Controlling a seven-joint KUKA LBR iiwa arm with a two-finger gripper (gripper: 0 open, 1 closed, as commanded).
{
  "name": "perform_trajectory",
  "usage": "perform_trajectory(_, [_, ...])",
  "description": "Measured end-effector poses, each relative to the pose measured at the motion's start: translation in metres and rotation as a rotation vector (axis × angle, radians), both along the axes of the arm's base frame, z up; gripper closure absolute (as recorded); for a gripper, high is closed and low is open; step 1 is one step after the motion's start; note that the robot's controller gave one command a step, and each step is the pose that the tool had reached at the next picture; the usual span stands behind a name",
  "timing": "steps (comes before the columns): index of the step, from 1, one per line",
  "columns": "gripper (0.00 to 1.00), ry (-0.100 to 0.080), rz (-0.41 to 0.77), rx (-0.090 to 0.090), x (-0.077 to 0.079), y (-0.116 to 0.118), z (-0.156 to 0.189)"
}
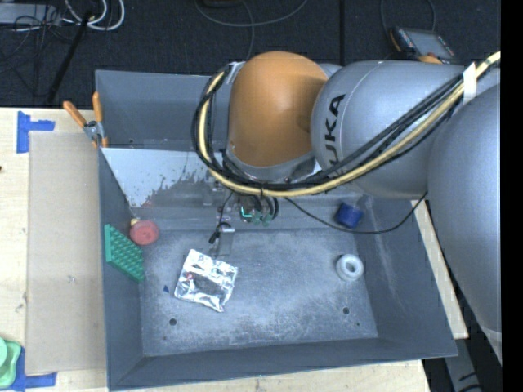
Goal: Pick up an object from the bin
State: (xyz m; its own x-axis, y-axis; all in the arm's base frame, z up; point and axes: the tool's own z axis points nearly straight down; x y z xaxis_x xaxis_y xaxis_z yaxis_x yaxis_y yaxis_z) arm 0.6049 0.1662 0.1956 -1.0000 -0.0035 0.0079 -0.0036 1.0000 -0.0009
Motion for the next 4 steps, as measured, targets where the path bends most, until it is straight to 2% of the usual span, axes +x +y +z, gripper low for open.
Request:
perform_trajectory(1, [0.0, 0.002, 0.123, -0.001, -0.051, -0.008, -0.118])
perform_trajectory(2, [0.0, -0.009, -0.022, 0.001, -0.015, 0.016, -0.126])
perform_trajectory(3, [1.0, -0.009, -0.026, 0.003, -0.015, 0.016, -0.125])
perform_trajectory(4, [1.0, -0.015, -0.012, 0.003, -0.051, -0.001, 0.019])
